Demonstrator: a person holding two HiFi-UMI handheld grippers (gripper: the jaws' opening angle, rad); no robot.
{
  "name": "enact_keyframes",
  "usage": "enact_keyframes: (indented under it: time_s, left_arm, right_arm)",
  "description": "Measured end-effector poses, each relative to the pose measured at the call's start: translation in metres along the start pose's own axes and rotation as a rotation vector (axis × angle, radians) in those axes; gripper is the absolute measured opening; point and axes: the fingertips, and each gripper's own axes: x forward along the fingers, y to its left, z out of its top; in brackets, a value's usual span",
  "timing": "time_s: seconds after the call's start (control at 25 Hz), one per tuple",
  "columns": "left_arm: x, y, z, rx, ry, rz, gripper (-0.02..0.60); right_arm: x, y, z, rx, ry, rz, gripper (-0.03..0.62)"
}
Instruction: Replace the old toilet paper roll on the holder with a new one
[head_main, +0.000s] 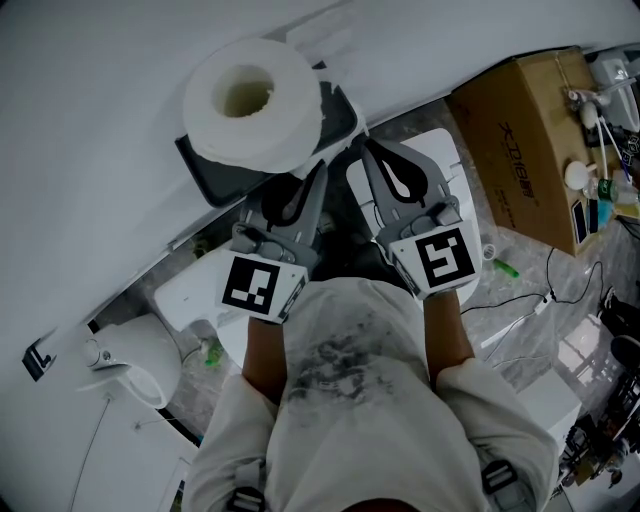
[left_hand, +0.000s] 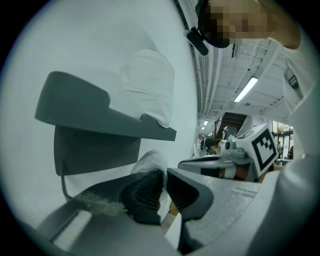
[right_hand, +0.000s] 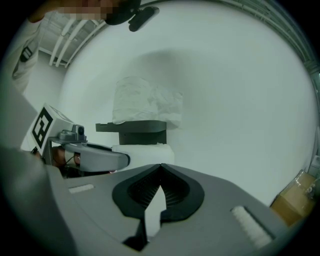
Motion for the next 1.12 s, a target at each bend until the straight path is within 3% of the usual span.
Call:
enact_keyframes:
  time_s: [1.12]
  left_arm:
    - [0.029, -0.012, 0.006, 0.012, 0.024, -0.005, 0.023]
  right_arm:
    - [-0.013, -0.020, 0.001, 0.028, -0.010, -0.042, 0.000]
